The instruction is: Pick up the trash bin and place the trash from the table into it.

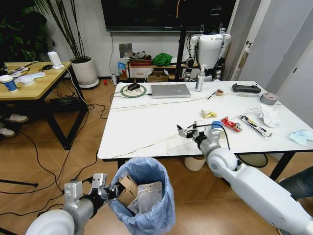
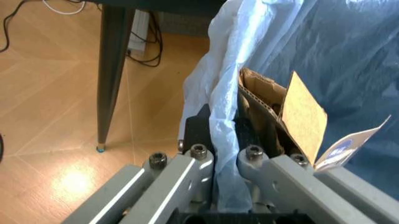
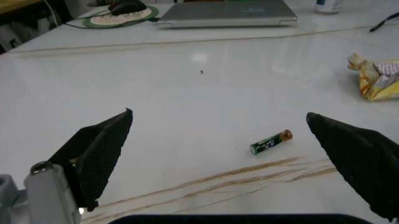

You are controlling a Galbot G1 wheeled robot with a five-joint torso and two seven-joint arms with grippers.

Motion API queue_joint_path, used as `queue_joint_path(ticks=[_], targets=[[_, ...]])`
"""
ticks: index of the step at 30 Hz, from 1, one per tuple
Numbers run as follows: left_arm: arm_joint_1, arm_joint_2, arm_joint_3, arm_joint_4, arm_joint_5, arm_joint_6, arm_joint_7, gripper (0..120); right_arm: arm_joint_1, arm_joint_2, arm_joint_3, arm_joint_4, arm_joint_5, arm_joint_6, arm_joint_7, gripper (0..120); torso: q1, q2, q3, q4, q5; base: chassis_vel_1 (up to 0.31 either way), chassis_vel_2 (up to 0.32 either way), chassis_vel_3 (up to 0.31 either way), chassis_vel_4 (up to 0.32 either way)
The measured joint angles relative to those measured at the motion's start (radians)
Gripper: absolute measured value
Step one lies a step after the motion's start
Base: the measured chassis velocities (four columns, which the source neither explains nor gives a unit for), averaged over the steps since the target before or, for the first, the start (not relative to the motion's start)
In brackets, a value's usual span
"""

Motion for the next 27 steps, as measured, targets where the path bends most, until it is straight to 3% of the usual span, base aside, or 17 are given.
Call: queue_joint_path(ticks=[10,22,27], targets=[[-0.003,-0.004,-0.001,-0.001,0.001,-0.002,0.002,0,0.035,0.063,-0.025,-0.124,-0.023,-0.024,0.073,88,0.000,0.000,0.000,-0.0004,0.0000,0.000,0.000,0.000,0.000],[-0.004,-0.011,0.000,0.000,0.004,-0.004,0.005,0,0.058,0.098,-0.030,-0.193,-0.047,-0.027,0.081,90,0.000,0.000,0.000,-0.0002,0.0000,0.000,0.000,0.000,0.000],[-0.006,-0.015,0.000,0.002,0.004,-0.005,0.007,0,0.063,0.104,-0.040,-0.216,-0.048,-0.027,0.072,70,0.000,0.000,0.000,-0.0001,0.0002,0.000,0.000,0.000,0.000]])
